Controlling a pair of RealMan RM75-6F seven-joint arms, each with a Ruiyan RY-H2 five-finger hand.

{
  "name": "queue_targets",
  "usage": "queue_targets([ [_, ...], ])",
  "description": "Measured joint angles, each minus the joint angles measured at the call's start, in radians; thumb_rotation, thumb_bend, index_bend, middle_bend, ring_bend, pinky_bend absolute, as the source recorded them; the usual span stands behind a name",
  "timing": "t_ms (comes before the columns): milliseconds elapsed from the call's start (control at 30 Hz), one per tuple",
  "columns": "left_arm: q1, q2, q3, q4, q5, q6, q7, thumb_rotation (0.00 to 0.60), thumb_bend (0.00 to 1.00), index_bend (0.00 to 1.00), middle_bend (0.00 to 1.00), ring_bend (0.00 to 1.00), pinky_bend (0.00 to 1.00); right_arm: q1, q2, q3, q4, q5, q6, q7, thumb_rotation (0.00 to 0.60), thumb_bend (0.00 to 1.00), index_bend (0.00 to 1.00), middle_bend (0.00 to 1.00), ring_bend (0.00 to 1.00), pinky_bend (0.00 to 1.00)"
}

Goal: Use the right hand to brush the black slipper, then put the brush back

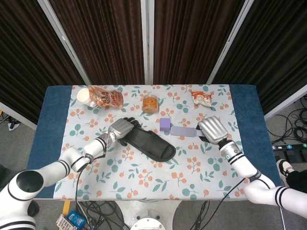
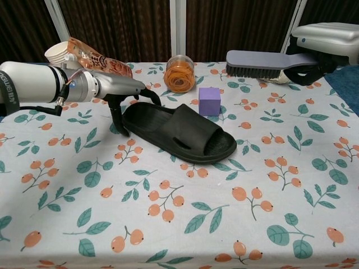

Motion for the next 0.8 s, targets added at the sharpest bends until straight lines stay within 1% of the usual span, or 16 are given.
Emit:
queue_targets([
  [167,0.001,-0.016,0.002,0.015,-0.014,0.021,0.014,0.6,0.24,0.39,0.39,0.24,0.28,0.008,-0.032,-0.001,0.022,-0.012,-0.019,0.004,0.6,0.5,1.0,1.0,1.0,1.0],
  [233,0.001,-0.018,0.003,0.016,-0.019,0.021,0.017,0.6,0.24,0.41,0.41,0.25,0.29,0.013,-0.05,-0.003,0.033,-0.02,-0.028,0.007,0.6,0.5,1.0,1.0,1.0,1.0],
  [367,0.003,-0.014,0.005,0.006,-0.027,0.033,0.028,0.6,0.25,0.41,0.42,0.25,0.29,0.027,-0.097,-0.008,0.066,-0.045,-0.039,0.008,0.6,0.5,1.0,1.0,1.0,1.0],
  [467,0.005,-0.009,0.006,-0.003,-0.035,0.038,0.037,0.6,0.25,0.41,0.42,0.25,0.29,0.04,-0.146,-0.007,0.113,-0.059,-0.042,0.001,0.6,0.5,1.0,1.0,1.0,1.0],
  [800,0.003,0.003,0.002,-0.03,-0.06,0.043,0.066,0.6,0.25,0.41,0.42,0.25,0.29,0.101,-0.35,0.005,0.349,-0.106,-0.046,-0.042,0.6,0.49,1.0,1.0,1.0,1.0],
])
